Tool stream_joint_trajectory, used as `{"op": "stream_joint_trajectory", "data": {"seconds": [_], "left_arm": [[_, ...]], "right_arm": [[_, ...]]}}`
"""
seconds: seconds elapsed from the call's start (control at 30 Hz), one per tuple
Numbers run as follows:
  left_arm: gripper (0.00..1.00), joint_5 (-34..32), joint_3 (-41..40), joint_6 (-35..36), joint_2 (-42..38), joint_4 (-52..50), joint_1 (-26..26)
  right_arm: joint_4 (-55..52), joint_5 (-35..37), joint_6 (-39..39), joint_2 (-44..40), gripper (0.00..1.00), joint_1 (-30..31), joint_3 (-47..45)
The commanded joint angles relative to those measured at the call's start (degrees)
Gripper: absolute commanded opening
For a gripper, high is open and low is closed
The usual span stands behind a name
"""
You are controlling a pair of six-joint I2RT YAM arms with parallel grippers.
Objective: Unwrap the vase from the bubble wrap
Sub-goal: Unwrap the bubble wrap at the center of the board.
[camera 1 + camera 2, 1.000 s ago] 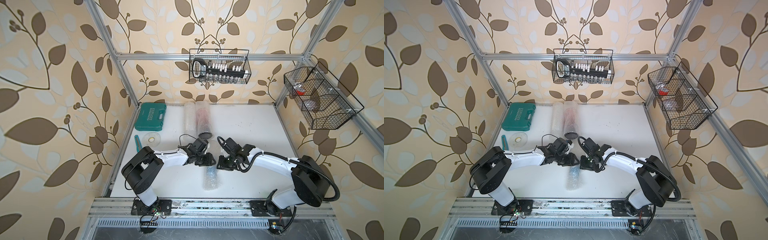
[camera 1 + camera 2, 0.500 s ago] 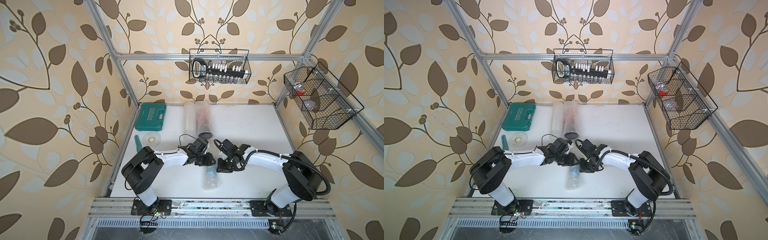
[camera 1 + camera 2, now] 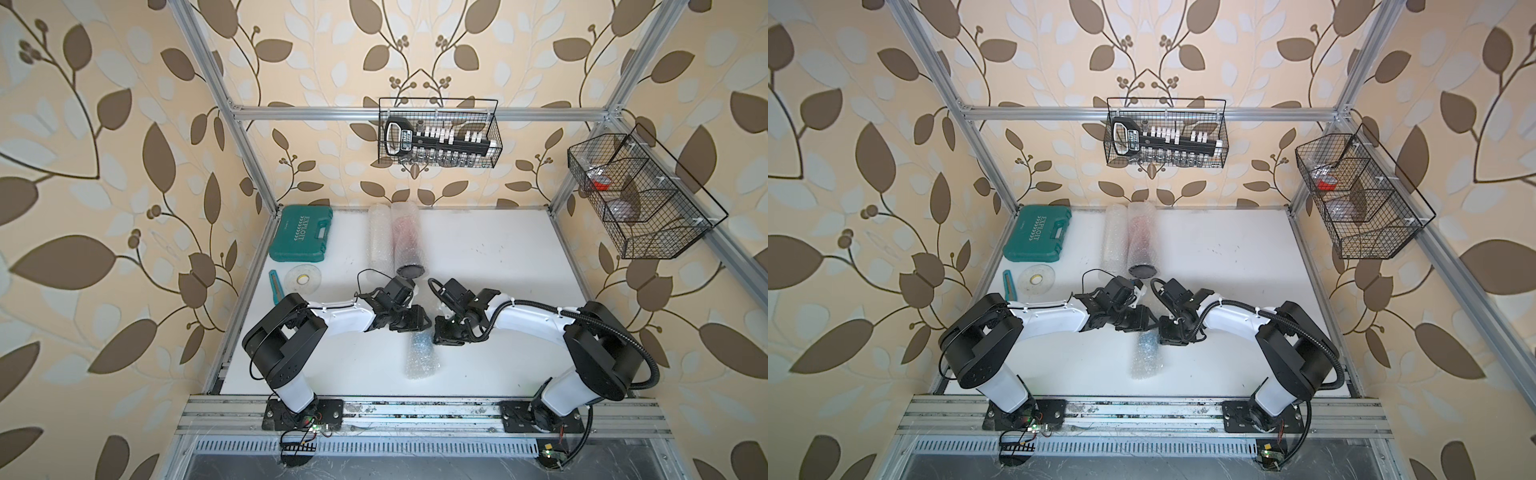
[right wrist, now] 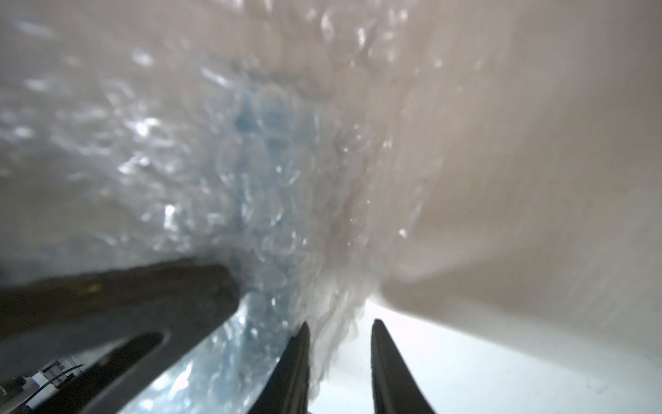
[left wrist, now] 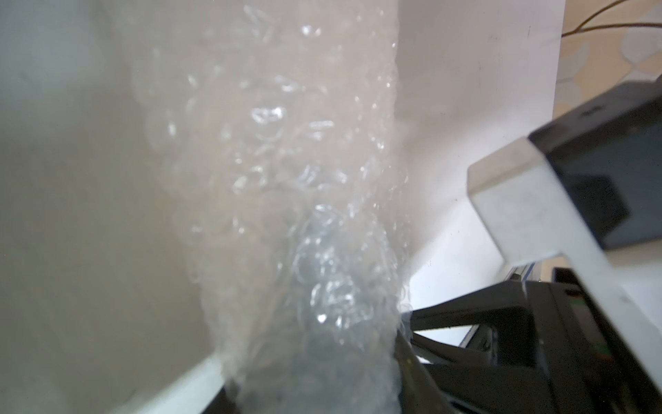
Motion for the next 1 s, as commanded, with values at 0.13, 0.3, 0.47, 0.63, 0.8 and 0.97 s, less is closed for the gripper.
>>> {"op": "stream_joint_trajectory", "data": {"seconds": [0.13, 0.3, 0.47, 0.63, 0.8, 0.97], "left_arm": [[0.32, -5.1, -2.9, 0.4, 1.5, -4.8, -0.2], [0.32, -5.2, -3.0, 0.4, 1.6, -4.7, -0.2], [0.32, -5.4, -3.0, 0.2, 2.0, -4.7, -0.3], [0.32, -5.0, -2.4, 0.5, 2.5, -5.0, -0.3], [0.32, -4.5, -1.4, 1.8, 2.4, -6.1, -0.2], [0.31, -2.7, -0.1, 3.6, 3.5, -6.7, -0.2]], "right_arm": [[6.1, 0.7, 4.2, -3.3, 0.30, 0.4, -2.0], [9.5, -1.0, 6.2, -3.4, 0.30, 0.4, -3.6], [13.5, -1.7, 8.6, -2.9, 0.19, 0.4, -5.0], [14.4, -3.0, 3.7, -2.4, 0.02, 0.4, -5.1], [11.4, -5.6, -7.0, -0.7, 0.00, 0.3, -3.4], [11.5, -10.4, -17.2, 1.6, 0.00, 0.3, -4.0]]}}
